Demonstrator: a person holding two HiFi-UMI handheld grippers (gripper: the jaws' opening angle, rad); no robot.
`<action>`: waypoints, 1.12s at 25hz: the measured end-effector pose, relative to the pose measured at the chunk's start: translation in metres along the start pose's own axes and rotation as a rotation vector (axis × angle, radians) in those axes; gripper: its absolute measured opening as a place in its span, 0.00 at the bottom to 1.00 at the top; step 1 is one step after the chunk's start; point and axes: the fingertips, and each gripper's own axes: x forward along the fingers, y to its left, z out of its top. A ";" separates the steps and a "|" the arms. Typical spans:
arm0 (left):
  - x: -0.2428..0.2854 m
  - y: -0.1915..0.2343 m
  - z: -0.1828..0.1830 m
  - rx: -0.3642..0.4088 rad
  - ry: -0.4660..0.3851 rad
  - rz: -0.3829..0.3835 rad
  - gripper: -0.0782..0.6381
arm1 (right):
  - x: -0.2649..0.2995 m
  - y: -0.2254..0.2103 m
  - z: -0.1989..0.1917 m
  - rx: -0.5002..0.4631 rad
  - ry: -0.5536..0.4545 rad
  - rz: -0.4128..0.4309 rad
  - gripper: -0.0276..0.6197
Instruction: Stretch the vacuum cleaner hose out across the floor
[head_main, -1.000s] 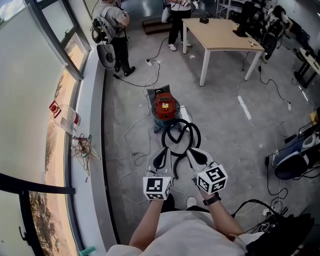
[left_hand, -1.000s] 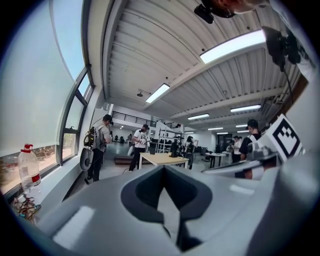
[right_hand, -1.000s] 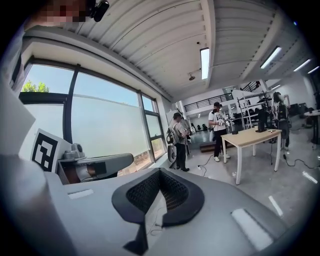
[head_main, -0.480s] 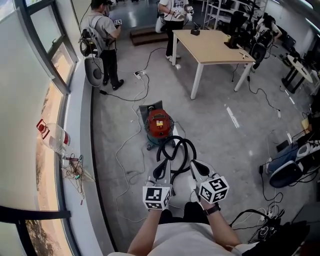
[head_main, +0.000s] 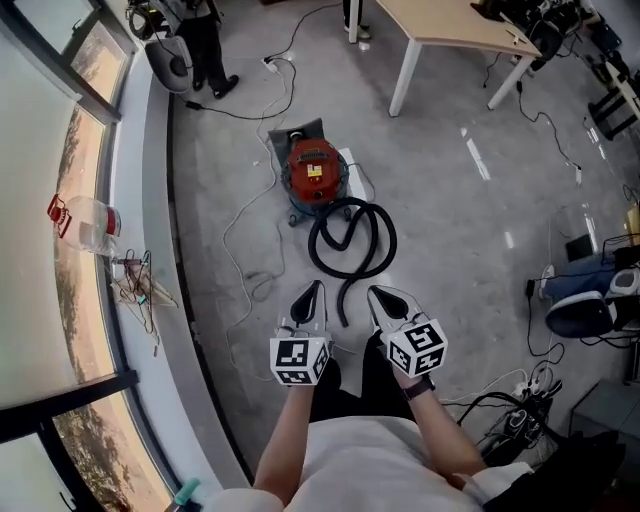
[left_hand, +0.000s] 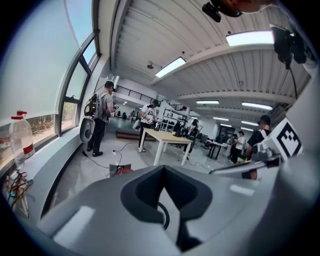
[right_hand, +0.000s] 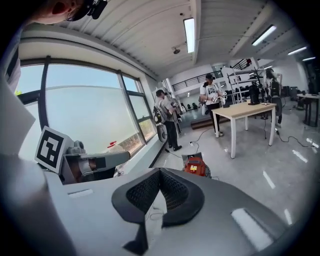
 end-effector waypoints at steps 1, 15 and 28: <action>0.004 0.002 -0.014 -0.006 0.030 0.007 0.11 | 0.002 -0.007 -0.012 0.010 0.024 -0.006 0.04; 0.053 0.032 -0.205 -0.099 0.324 0.000 0.11 | 0.082 -0.074 -0.198 0.099 0.324 -0.049 0.04; 0.107 0.073 -0.353 -0.169 0.494 -0.027 0.11 | 0.171 -0.110 -0.367 0.146 0.551 -0.020 0.04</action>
